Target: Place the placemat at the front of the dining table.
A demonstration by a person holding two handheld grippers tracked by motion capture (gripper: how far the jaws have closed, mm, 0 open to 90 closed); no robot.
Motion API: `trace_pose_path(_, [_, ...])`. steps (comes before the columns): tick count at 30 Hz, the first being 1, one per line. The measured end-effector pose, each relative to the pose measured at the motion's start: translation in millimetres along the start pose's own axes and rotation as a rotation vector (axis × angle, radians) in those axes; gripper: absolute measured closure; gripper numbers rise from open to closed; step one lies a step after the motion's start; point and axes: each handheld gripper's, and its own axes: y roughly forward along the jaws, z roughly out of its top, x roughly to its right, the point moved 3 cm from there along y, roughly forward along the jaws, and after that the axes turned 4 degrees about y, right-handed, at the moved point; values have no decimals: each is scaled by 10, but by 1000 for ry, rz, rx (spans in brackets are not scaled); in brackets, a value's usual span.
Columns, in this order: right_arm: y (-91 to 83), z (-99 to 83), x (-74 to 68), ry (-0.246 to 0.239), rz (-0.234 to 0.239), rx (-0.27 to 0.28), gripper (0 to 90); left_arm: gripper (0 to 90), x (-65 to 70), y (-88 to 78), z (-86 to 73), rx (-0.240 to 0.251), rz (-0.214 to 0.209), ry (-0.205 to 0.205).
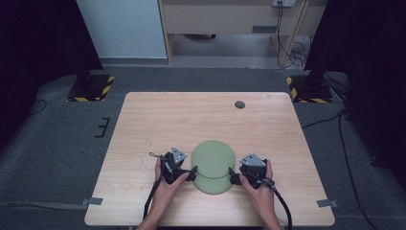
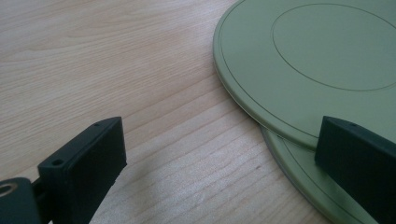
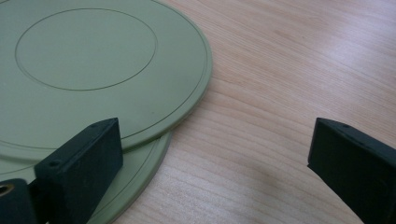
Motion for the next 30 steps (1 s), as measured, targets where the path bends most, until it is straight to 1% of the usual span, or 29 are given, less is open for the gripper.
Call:
trace_pose_path(8, [21, 7, 9, 7, -8, 8, 26, 7, -12, 15, 11, -2, -1, 4])
trace_pose_path(11, [11, 10, 11, 3, -10, 7, 48, 23, -19, -1, 18, 2, -4, 4])
trace_pose_path(14, [-33, 26, 35, -11, -10, -2, 48, 21, -42, -41, 36, 9, -5, 2])
trace_pose_path(16, [-65, 42, 61, -3, 8, -5, 47, 21, -63, -67, 48, 16, -7, 5])
trace_pose_path(19, [-104, 67, 106, -39, 22, -33, 48, 21, -107, -89, 53, 5, -11, 14])
trace_pose_path(24, [-130, 131, 225, -65, 47, -73, 54, 21, -209, -132, 77, 11, -12, 10])
trace_pose_path(26, [-118, 174, 277, -62, 58, -84, 58, 22, -235, -132, 82, 9, -14, 9])
trace_pose_path(27, [-112, 200, 298, -51, 63, -89, 58, 21, -245, -129, 82, 7, -16, 12])
trace_pose_path(30, [-72, 294, 342, -65, 80, -115, 70, 21, -257, -113, 74, 2, -22, 12])
